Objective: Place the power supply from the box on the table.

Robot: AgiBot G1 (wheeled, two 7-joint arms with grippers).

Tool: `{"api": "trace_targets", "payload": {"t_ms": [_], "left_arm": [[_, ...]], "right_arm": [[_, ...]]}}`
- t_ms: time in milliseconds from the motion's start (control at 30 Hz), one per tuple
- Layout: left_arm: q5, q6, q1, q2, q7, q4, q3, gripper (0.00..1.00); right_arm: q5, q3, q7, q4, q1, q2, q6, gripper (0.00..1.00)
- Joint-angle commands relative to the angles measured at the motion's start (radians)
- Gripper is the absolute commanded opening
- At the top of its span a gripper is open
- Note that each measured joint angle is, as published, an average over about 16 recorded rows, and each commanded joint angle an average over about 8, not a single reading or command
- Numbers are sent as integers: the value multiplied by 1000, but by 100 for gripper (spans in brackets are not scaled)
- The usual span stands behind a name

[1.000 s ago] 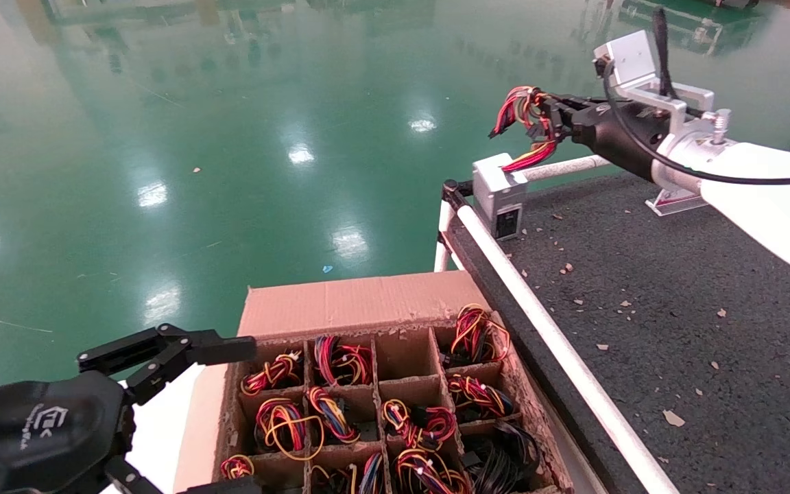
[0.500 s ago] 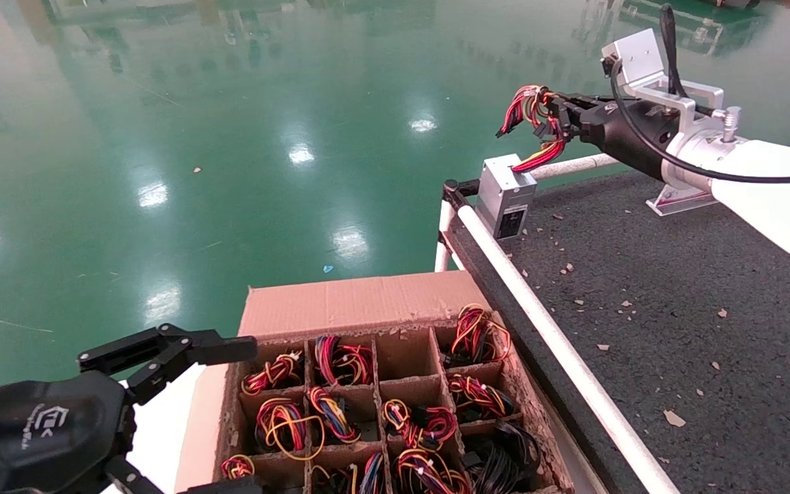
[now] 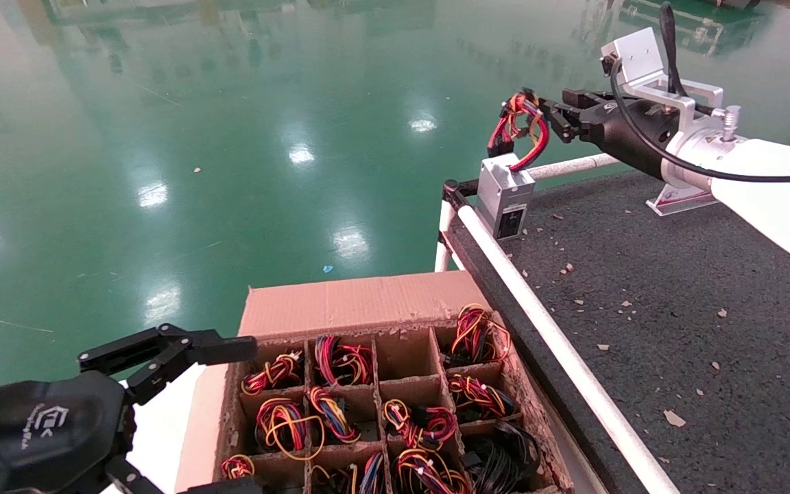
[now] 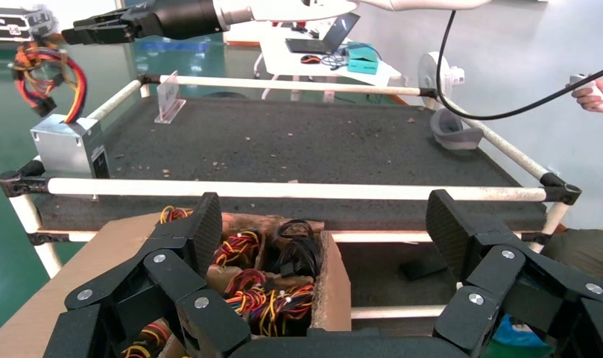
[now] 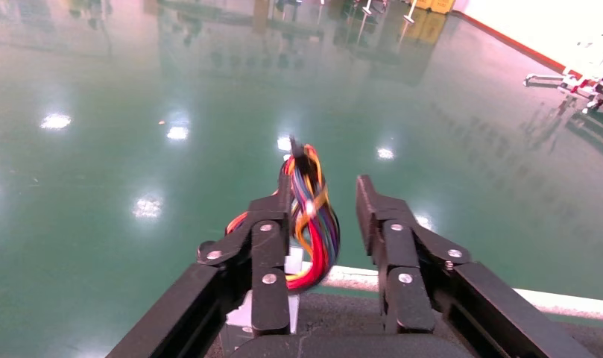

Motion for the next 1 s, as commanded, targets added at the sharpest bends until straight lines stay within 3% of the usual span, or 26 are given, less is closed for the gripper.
{"api": "trace_targets", "payload": {"t_ms": [33,467,1000], "left_arm": [[0,0,0,0,0,0,0,100],[0,0,0,0,0,0,0,100],[0,0,0,0,0,0,0,100]], "right_arm": [[0,0,0,0,0,0,0,100],[13,6,15,41,-26,19,-28,100],[113,52,137,370,-238,172,-244,100]]}}
